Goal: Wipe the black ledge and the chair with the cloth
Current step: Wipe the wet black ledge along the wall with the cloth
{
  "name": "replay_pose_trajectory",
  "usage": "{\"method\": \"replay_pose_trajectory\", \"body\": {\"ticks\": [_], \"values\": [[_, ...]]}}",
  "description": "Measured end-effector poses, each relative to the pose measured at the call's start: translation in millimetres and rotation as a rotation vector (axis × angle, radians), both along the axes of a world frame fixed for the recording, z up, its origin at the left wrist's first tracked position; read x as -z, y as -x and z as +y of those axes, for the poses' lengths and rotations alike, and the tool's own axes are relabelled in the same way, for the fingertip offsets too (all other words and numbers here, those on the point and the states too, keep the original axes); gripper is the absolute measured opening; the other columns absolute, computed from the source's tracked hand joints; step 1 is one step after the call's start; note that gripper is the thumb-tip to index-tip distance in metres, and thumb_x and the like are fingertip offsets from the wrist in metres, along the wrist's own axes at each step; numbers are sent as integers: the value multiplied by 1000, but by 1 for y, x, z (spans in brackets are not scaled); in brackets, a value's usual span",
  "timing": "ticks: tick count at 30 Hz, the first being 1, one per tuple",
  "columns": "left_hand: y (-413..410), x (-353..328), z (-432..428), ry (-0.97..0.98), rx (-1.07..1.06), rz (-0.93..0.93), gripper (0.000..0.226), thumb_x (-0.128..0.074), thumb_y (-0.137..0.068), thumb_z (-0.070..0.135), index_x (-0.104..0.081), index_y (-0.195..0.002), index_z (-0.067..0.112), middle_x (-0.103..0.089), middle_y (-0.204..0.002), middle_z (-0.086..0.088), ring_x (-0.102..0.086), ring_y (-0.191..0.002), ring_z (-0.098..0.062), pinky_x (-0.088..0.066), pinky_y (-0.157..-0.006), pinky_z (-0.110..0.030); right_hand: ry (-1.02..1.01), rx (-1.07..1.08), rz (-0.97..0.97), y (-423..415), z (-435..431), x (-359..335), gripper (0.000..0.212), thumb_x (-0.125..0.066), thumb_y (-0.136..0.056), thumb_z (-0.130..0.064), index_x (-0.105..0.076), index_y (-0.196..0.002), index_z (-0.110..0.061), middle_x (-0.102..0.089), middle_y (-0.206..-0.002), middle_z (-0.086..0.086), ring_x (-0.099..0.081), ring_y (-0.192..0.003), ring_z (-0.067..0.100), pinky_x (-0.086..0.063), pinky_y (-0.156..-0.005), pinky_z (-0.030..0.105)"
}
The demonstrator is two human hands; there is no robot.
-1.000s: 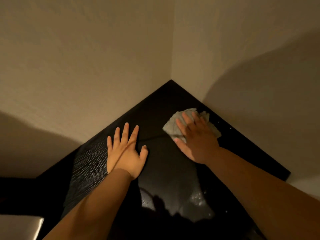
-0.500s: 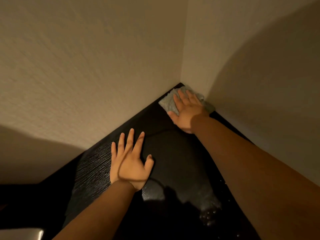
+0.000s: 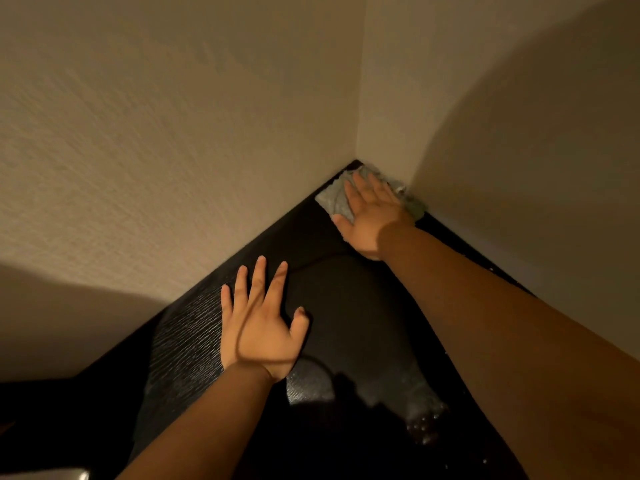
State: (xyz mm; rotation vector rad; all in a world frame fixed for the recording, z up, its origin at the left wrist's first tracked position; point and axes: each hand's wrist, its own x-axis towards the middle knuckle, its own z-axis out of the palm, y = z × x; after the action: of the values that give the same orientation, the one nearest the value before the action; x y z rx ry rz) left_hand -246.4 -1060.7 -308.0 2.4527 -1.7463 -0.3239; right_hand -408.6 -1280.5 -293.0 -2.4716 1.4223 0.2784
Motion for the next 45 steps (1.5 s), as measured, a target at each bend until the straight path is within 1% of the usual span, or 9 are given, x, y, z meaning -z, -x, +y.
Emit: {"method": "replay_pose_trajectory", "body": {"ticks": [5,10,13,20,28,32,36,42,45], "values": [[0,0,0,6,-2,-14,80,-37,-94,65,-14,-165,40,-4,-176,5,5,-161,-24,1,-130,-52,153,26,-31,84,74,9,81,-19,-101,-64,-18,-162,-11,-12,-170,12,-6,-157,31,-5,-128,43],[0,2,0,-8,6,-69,80,-32,-93,66,-14,-166,37,-6,-176,1,0,-161,-28,-2,-130,-53,95,187,17,71,62,9,80,-15,-101,-62,2,-164,-16,8,-171,10,5,-157,31,2,-128,45],[1,3,-1,-17,1,-93,81,-30,-91,67,-15,-166,37,-8,-175,-1,-3,-161,-29,-4,-130,-54,78,198,-58,71,65,8,78,-24,-104,-60,-1,-164,-17,7,-171,8,6,-157,30,3,-128,44],[2,3,0,18,-12,-67,83,-32,-88,68,-23,-164,38,-17,-174,0,-9,-160,-30,-6,-129,-54,104,285,16,158,141,16,89,0,-94,-68,-2,-164,-13,1,-171,13,4,-158,31,0,-128,47],[3,4,4,35,-22,-52,71,-39,-99,59,-22,-164,37,-16,-174,0,-7,-161,-28,-4,-130,-52,82,340,10,135,130,16,79,-17,-102,-62,8,-163,-18,12,-170,12,10,-156,32,7,-127,46],[5,1,11,34,-18,-20,66,-41,-102,52,-29,-164,33,-20,-173,-3,-11,-160,-30,-8,-130,-53,89,360,31,181,176,12,85,1,-95,-65,9,-162,-13,11,-170,13,13,-156,33,2,-127,49],[31,-5,51,6,-17,19,69,-42,-99,52,-33,-163,29,-21,-173,-7,-14,-159,-34,-11,-129,-53,54,367,78,204,203,12,89,8,-92,-68,10,-162,-12,13,-170,15,15,-156,34,0,-127,50],[69,2,135,-64,73,-21,75,-28,-95,58,-28,-165,30,-16,-174,-5,-9,-161,-32,-8,-130,-51,46,401,-6,194,167,5,78,-23,-101,-62,-2,-164,-21,7,-170,9,3,-156,33,2,-127,47],[85,0,161,-51,27,28,75,-24,-96,59,-24,-166,31,-8,-175,-1,0,-162,-27,-2,-131,-48,48,301,10,197,186,5,86,0,-97,-67,-8,-164,-13,-3,-170,16,0,-156,36,-3,-127,51]]}}
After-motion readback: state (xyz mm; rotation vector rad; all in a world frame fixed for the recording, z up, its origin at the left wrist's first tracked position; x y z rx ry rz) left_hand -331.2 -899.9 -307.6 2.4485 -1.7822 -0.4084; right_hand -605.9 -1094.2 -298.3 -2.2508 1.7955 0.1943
